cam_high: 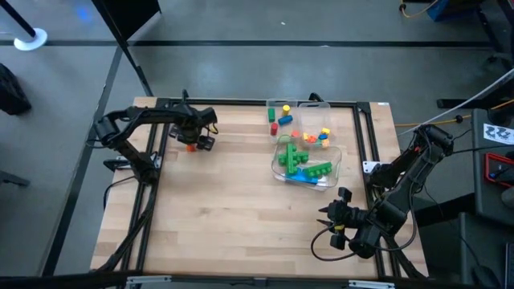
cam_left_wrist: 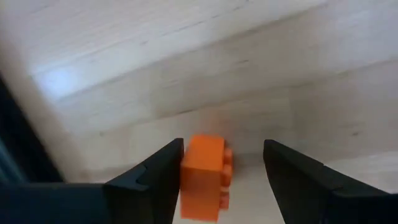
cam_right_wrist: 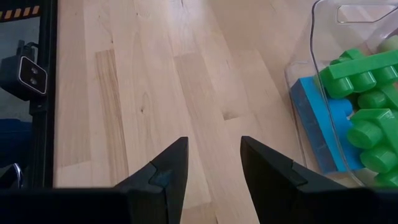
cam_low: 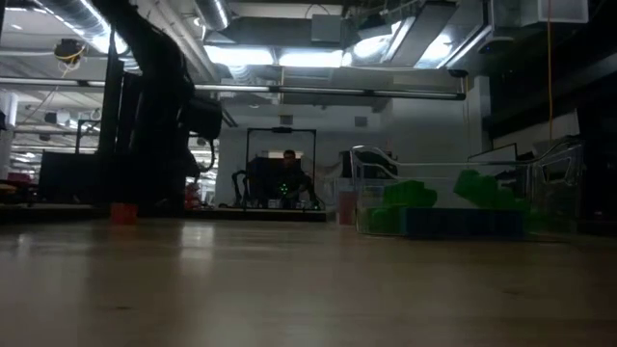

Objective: Sort blocks by size
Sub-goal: Put the small orange 4 stud game piece into the right transparent bin

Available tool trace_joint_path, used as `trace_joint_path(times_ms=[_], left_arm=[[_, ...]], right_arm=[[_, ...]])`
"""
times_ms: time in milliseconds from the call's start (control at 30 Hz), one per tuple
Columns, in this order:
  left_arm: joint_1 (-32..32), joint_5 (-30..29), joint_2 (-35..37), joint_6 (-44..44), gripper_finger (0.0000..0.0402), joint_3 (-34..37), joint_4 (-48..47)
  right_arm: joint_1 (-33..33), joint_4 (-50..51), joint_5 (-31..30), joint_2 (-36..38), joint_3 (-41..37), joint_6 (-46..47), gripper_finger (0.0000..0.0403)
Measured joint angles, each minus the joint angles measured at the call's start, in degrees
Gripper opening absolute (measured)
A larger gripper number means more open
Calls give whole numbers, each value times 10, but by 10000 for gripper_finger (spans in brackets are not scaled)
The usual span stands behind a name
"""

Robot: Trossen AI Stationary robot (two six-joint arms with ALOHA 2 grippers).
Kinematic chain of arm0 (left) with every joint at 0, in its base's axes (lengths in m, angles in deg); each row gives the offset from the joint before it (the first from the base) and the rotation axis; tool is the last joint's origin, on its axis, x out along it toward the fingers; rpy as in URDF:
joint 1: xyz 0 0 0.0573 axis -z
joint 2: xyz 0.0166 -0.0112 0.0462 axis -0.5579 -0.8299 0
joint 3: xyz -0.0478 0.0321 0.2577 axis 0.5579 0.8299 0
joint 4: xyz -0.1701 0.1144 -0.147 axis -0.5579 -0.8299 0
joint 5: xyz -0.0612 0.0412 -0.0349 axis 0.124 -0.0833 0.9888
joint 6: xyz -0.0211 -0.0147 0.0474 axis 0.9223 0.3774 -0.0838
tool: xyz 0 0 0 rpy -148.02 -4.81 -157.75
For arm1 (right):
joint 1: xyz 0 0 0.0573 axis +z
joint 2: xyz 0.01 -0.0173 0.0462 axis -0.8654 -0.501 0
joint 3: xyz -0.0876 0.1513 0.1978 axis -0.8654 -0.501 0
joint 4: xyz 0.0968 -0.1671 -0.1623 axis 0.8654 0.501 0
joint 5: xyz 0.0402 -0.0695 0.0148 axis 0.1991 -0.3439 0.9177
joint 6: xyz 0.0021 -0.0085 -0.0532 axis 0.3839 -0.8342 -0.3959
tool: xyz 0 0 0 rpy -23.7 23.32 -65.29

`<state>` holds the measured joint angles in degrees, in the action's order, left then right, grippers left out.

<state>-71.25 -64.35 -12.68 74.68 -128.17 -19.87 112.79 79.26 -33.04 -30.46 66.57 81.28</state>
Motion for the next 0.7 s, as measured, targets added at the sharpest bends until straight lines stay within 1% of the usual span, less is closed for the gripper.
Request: trace_joint_path(times_ms=[67,133,400,433,533,633,700], left_arm=[[-5,15,0,-7,198,10,12],[-7,30,0,-16,180,20,16],[-7,49,2,-41,85,30,29],[-7,61,3,-40,79,30,36],[-2,118,3,-15,79,31,68],[13,191,2,1,79,25,130],[26,244,2,5,79,15,188]], right_arm=[[0,0,0,0,0,0,150],[0,0,0,0,0,0,150],[0,0,0,0,0,0,150],[0,0,0,0,0,0,150],[0,0,0,0,0,0,150],[0,0,0,0,0,0,150],[0,1,0,0,0,0,150]])
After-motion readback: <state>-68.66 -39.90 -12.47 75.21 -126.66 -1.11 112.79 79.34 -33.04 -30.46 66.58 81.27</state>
